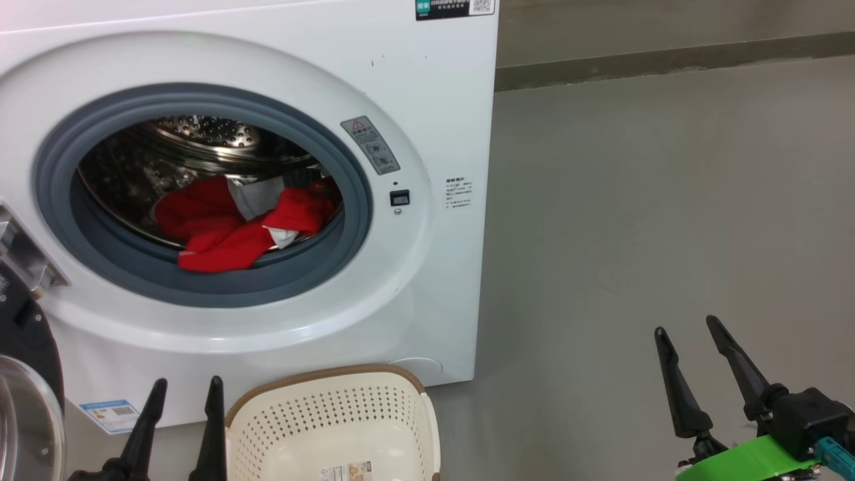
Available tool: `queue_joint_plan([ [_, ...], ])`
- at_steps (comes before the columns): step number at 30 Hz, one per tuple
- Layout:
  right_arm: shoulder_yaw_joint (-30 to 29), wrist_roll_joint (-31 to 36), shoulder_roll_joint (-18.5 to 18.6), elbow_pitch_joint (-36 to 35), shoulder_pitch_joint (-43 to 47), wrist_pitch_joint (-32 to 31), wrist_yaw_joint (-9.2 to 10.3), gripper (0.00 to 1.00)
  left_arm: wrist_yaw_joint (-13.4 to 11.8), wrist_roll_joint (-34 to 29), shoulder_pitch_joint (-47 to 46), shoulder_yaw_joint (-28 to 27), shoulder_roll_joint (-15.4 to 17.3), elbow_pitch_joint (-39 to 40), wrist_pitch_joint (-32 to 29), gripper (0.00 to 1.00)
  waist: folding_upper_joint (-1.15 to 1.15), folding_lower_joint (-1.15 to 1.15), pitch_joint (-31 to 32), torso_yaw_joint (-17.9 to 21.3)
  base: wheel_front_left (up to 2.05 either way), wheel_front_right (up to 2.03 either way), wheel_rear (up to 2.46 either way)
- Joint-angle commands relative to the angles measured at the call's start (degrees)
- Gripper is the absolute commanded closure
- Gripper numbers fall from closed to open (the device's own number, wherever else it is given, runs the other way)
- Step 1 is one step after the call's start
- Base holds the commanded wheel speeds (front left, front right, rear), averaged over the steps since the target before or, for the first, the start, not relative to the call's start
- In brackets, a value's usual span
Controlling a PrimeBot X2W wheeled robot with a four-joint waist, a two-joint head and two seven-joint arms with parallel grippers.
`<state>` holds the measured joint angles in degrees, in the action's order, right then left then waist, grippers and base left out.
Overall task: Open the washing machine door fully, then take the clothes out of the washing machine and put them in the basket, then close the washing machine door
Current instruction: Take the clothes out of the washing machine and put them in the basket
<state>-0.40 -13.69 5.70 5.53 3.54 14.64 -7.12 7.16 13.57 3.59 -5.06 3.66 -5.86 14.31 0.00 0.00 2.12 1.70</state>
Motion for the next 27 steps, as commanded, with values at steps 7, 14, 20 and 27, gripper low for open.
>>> queue_joint_plan([
  [7,1.58,-0.27,0.99,-1.46,-1.69,0.36,-0.36,0.00,0.22,-0.87,-1.46,-2.28,0.30,1.87,0.69,0.00,0.00,0.00,0.15,-0.35,0.00,0.00,0.00],
  [14,1.69,-0.42,0.99,-1.39,-1.56,0.36,-0.36,0.00,0.24,-1.08,-1.51,-2.42,0.19,1.61,0.69,0.00,0.00,0.00,0.07,-0.53,0.00,0.00,0.00],
  [20,1.81,-0.40,1.11,-1.33,-1.76,0.36,-0.36,0.00,0.12,-0.73,-2.46,-2.58,-0.03,0.86,0.69,0.00,0.00,0.00,-0.83,-0.78,0.00,0.00,0.00],
  [27,2.19,-0.33,1.57,-1.36,-3.01,0.36,-0.36,0.00,-0.10,0.52,-5.33,-2.71,-0.35,0.46,0.69,0.00,0.00,0.00,-2.69,-1.12,0.00,0.00,0.00],
])
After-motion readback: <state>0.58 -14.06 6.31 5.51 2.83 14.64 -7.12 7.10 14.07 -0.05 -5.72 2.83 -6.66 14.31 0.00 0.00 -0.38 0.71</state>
